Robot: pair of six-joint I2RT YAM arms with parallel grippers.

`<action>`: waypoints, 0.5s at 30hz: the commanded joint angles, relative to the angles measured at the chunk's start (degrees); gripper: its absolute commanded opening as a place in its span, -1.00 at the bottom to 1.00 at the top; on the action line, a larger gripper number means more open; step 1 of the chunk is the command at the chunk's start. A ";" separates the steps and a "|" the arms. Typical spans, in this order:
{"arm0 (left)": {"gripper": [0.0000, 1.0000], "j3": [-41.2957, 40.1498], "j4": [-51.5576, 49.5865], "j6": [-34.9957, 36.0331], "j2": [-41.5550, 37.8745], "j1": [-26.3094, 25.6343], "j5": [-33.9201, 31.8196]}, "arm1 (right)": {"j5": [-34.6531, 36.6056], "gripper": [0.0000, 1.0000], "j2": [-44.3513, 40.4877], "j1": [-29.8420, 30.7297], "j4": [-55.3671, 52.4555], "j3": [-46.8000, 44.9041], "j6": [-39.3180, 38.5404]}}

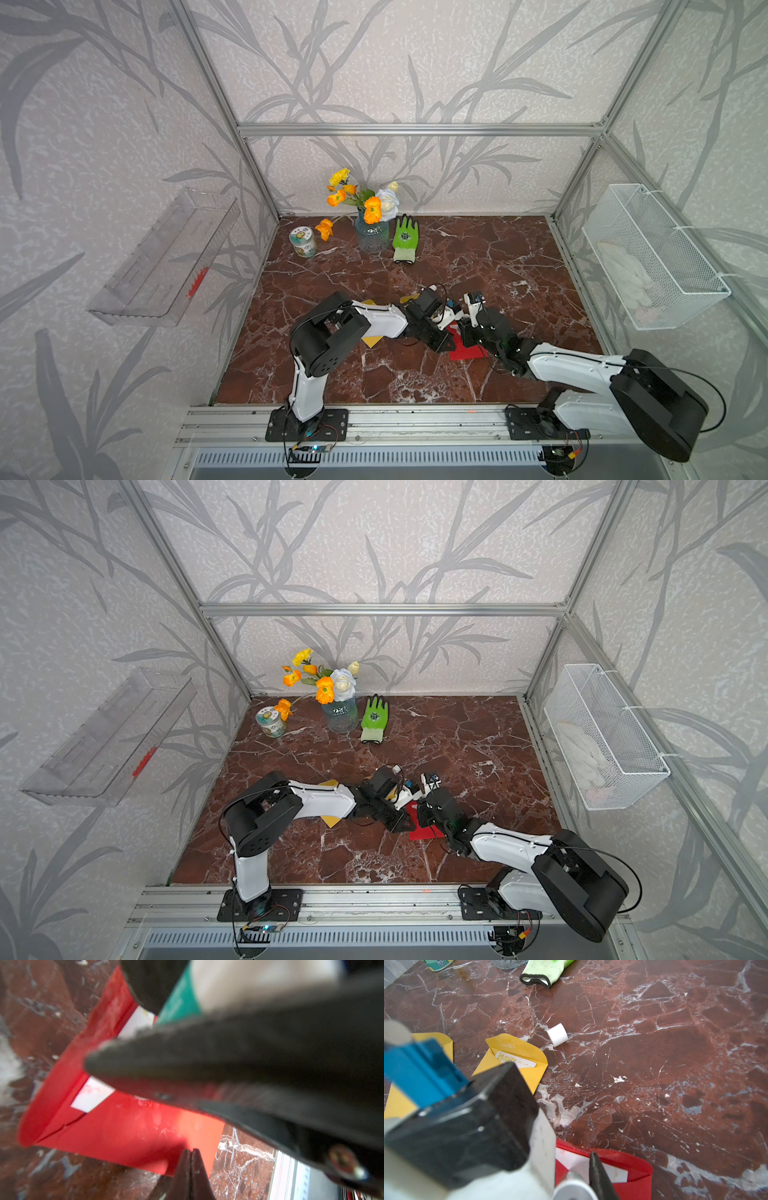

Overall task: Seal the envelope with a glue stick
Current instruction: Apply the envelope at the center of the board.

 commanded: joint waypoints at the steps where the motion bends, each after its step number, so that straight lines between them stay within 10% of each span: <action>1: -1.00 -0.47 -5.21 0.14 2.60 -0.21 -5.00 | -0.68 -1.00 1.18 0.36 -4.15 -0.39 -0.39; 15: -1.00 -1.53 -5.05 -1.83 3.00 0.61 -5.15 | 8.01 -1.00 -1.98 0.27 -12.87 -0.16 4.44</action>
